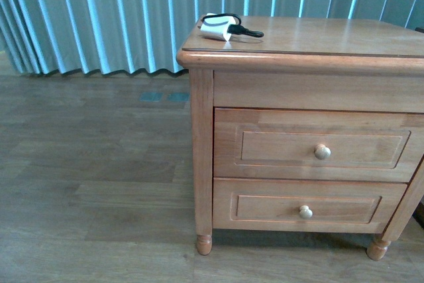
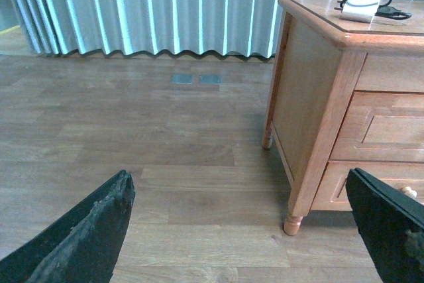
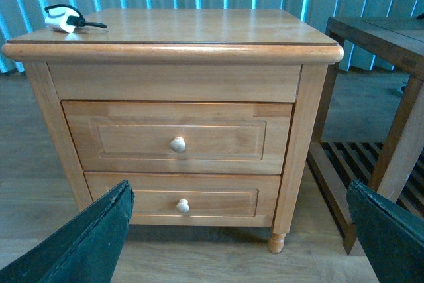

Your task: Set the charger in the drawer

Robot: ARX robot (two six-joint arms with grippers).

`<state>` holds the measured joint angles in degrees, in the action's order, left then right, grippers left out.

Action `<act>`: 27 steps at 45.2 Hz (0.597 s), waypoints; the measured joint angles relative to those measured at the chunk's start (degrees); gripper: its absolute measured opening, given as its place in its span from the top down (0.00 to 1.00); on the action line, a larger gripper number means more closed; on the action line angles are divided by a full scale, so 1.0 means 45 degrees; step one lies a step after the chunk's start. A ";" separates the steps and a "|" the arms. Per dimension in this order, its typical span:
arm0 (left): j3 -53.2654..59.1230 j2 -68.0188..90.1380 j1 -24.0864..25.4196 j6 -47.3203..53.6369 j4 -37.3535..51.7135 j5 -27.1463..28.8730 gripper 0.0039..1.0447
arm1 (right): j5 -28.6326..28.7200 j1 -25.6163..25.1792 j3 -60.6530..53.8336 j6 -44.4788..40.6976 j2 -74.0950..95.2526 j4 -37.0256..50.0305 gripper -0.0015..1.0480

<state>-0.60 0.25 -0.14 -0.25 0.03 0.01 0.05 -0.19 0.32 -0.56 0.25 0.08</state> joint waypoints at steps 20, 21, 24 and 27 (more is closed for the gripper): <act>0.0000 0.0000 0.0000 0.0000 0.0000 0.0000 0.06 | 0.0000 0.0000 0.0000 0.0000 0.0000 0.0000 0.08; 0.0000 0.0000 0.0000 0.0000 0.0000 0.0000 0.06 | 0.0000 0.0000 0.0000 0.0000 0.0000 0.0000 0.08; 0.0000 0.0000 0.0000 0.0000 0.0000 0.0000 0.06 | 0.0000 0.0000 0.0000 0.0000 0.0000 0.0000 0.08; 0.0000 0.0000 0.0000 0.0000 0.0000 0.0005 0.06 | 0.0000 0.0000 0.0000 0.0005 0.0000 0.0000 0.08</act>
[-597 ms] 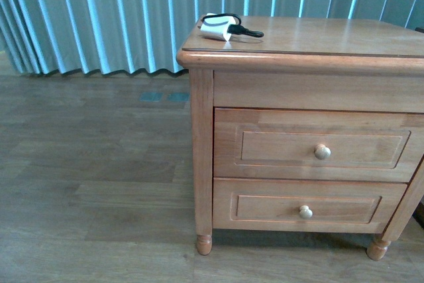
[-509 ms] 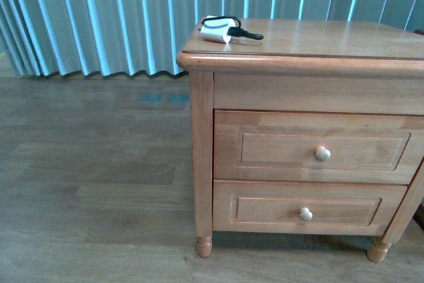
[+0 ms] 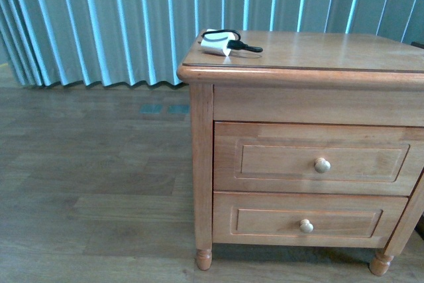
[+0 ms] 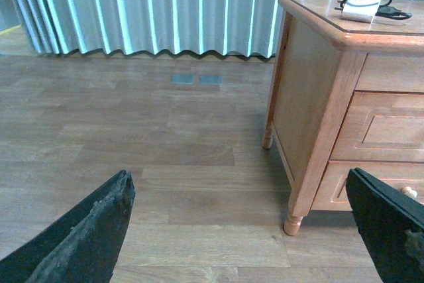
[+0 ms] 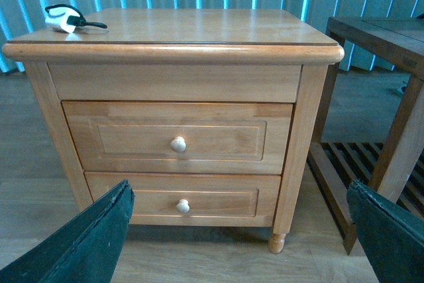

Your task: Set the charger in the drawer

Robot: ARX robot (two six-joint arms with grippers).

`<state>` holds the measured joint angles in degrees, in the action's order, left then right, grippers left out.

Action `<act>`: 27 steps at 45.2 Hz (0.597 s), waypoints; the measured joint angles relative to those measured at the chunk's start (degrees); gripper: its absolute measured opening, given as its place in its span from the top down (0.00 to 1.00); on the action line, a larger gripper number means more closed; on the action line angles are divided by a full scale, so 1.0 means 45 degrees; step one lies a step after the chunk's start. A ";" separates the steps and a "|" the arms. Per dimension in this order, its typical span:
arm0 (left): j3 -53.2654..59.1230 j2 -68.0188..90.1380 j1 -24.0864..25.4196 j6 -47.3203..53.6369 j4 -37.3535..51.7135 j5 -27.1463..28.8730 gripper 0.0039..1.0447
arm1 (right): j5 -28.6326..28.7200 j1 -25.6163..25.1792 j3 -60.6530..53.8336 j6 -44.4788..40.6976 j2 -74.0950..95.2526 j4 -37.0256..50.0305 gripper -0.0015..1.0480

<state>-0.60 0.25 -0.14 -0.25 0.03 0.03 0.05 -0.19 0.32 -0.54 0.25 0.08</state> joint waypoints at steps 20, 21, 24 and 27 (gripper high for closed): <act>0.0000 0.0000 0.0000 0.0000 0.0000 -0.0005 0.06 | 0.0000 0.0000 0.0000 0.0000 0.0000 0.0000 0.08; 0.0000 0.0000 0.0000 0.0000 0.0000 -0.0005 0.06 | 0.0000 0.0000 0.0000 0.0000 0.0000 0.0000 0.08; 0.0000 0.0000 0.0000 0.0000 0.0000 -0.0005 0.06 | 0.0000 0.0000 0.0000 0.0000 0.0000 0.0000 0.08; 0.0000 0.0000 0.0000 0.0000 0.0000 0.0000 0.06 | 0.0000 0.0000 0.0000 0.0000 0.0000 0.0000 0.08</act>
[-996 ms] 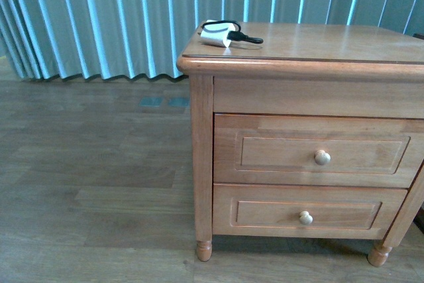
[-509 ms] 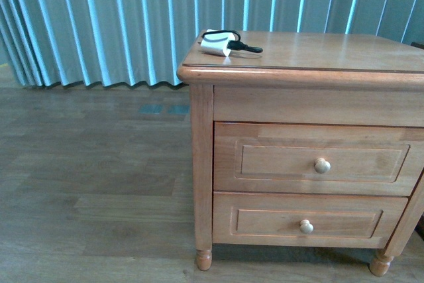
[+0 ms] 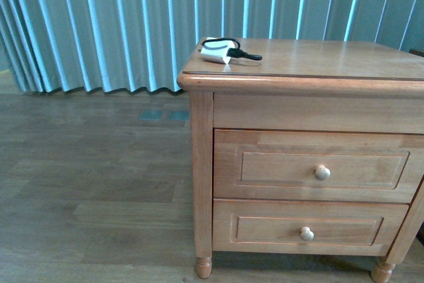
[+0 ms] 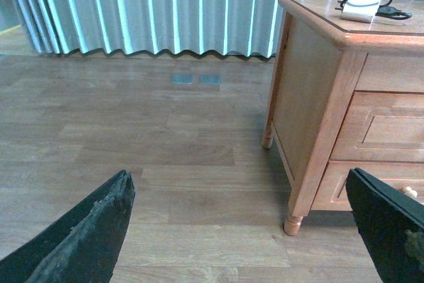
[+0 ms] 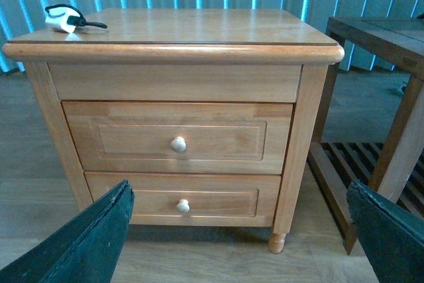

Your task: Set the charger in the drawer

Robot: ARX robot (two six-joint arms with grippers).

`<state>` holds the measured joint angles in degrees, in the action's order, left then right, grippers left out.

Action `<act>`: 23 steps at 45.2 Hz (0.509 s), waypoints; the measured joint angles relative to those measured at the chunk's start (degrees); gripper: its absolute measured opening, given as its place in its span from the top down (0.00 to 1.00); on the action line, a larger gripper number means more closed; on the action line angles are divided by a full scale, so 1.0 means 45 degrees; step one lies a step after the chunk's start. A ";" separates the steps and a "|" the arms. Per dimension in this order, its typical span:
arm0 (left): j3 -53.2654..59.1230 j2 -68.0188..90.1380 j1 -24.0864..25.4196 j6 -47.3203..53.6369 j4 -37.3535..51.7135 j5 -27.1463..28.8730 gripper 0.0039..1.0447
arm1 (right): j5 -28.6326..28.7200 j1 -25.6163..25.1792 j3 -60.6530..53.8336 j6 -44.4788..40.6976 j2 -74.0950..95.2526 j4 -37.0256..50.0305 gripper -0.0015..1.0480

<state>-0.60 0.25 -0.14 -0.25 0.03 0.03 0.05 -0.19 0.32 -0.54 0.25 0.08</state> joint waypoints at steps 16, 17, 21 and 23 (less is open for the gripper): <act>0.0000 0.0000 0.0000 0.0000 0.0000 0.0000 0.06 | 0.1977 -0.0534 0.0044 0.0262 0.0340 -0.0136 0.08; 0.0000 0.0000 0.0000 0.0000 0.0000 -0.0005 0.06 | 0.2798 -0.0699 0.0044 0.0267 0.0588 -0.0102 0.08; 0.0000 0.0000 0.0000 0.0000 0.0000 -0.0005 0.06 | 0.4279 -0.0214 0.0063 0.0126 0.2297 0.0248 0.08; 0.0000 0.0000 0.0000 0.0000 0.0000 -0.0005 0.06 | 0.3954 0.0136 0.0073 0.0019 0.2773 0.0437 0.08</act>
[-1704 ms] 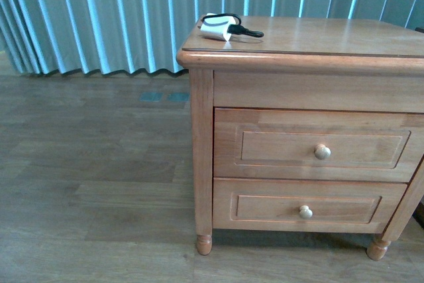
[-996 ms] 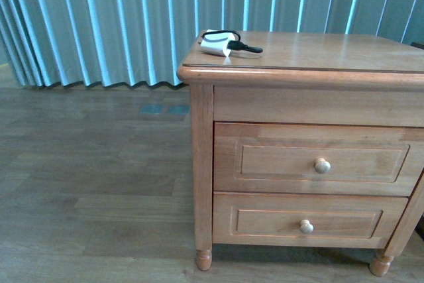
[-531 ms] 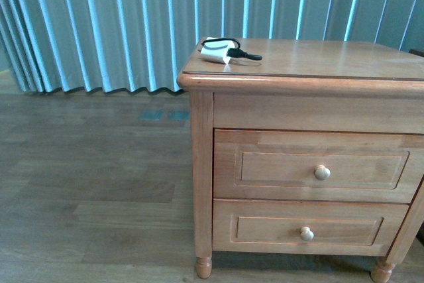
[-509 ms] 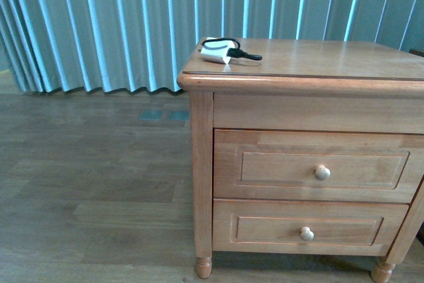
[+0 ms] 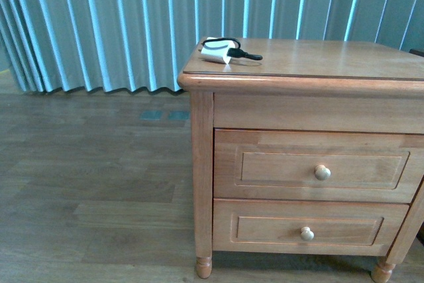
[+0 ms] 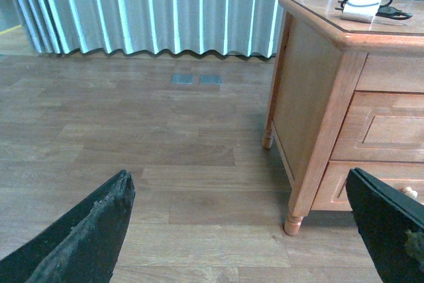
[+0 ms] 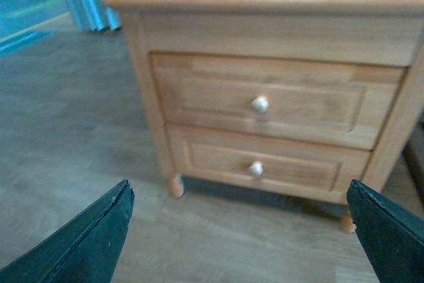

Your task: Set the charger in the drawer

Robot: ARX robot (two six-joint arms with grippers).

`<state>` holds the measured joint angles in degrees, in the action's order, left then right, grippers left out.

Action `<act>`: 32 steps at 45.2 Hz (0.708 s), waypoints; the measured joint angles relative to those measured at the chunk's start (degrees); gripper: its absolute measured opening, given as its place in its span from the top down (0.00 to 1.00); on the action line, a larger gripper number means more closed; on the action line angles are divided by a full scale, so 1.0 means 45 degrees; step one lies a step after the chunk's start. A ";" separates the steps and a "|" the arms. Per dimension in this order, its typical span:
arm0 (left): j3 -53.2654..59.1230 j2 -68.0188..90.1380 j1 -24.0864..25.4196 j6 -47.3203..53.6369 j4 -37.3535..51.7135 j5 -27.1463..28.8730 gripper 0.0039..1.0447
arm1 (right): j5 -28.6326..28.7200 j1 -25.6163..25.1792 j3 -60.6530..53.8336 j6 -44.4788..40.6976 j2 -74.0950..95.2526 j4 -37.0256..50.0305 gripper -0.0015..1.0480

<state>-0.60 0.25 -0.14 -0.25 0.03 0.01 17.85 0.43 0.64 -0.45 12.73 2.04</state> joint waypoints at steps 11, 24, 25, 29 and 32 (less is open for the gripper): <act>0.0000 0.0000 0.0000 0.0000 0.0000 0.0000 0.06 | -0.2584 0.1962 0.0034 -0.0330 0.3327 0.2540 0.08; 0.0000 0.0000 0.0000 0.0000 0.0000 0.0000 0.06 | -0.4697 0.3084 0.1307 -0.0602 1.0642 0.8106 0.08; 0.0000 0.0000 0.0000 0.0000 0.0000 0.0000 0.06 | -0.4770 0.3084 0.1423 -0.0612 1.1069 0.8388 0.08; 0.0000 0.0000 0.0000 0.0000 0.0000 0.0000 0.06 | -0.5017 0.3089 0.2137 -0.0651 1.3265 0.9772 0.08; 0.0000 0.0000 0.0000 0.0000 0.0000 0.0000 0.06 | -0.5095 0.3084 0.2424 -0.0661 1.4129 1.0350 0.08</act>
<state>-0.60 0.25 -0.14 -0.25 0.03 0.01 -5.08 14.31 11.55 -3.42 76.31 48.62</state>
